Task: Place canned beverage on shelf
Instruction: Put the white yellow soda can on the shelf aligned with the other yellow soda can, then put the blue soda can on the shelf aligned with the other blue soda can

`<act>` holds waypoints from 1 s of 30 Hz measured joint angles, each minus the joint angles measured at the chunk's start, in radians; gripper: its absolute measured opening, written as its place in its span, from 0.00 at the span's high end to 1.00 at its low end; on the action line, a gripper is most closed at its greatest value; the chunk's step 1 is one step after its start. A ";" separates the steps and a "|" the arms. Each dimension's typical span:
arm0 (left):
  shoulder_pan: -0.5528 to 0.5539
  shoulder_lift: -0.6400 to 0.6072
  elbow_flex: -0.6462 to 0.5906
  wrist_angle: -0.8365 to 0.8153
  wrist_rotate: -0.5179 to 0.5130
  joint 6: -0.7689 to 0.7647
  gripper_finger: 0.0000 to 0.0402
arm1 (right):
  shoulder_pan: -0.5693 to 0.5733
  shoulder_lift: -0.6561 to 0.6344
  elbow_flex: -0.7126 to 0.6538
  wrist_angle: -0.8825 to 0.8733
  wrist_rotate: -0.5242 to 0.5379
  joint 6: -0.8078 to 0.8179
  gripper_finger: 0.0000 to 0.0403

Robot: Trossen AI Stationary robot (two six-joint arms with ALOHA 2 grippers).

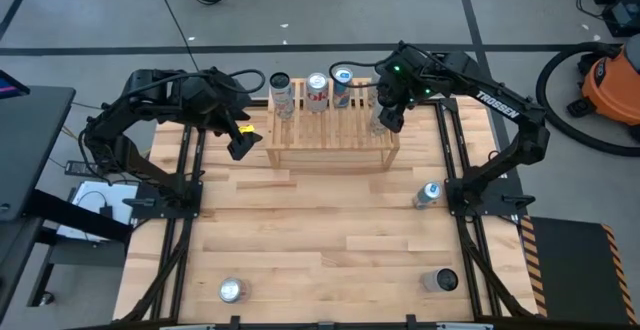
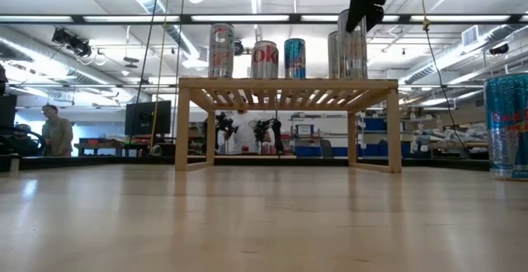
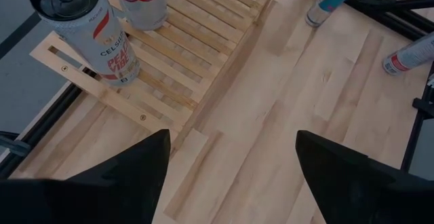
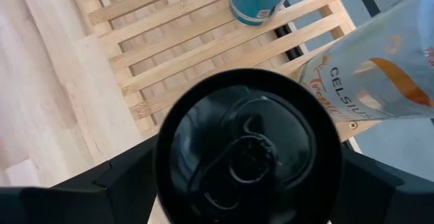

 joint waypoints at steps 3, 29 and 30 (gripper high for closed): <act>0.000 0.000 0.000 0.000 0.000 0.000 0.20 | 0.000 0.000 0.000 0.000 -0.011 -0.018 0.14; 0.000 0.000 0.000 0.000 0.000 0.023 0.20 | 0.030 -0.006 0.284 -0.109 -0.081 0.055 0.14; 0.000 0.000 0.000 0.000 0.000 0.032 0.20 | 0.039 -0.006 0.294 -0.142 -0.081 0.070 0.14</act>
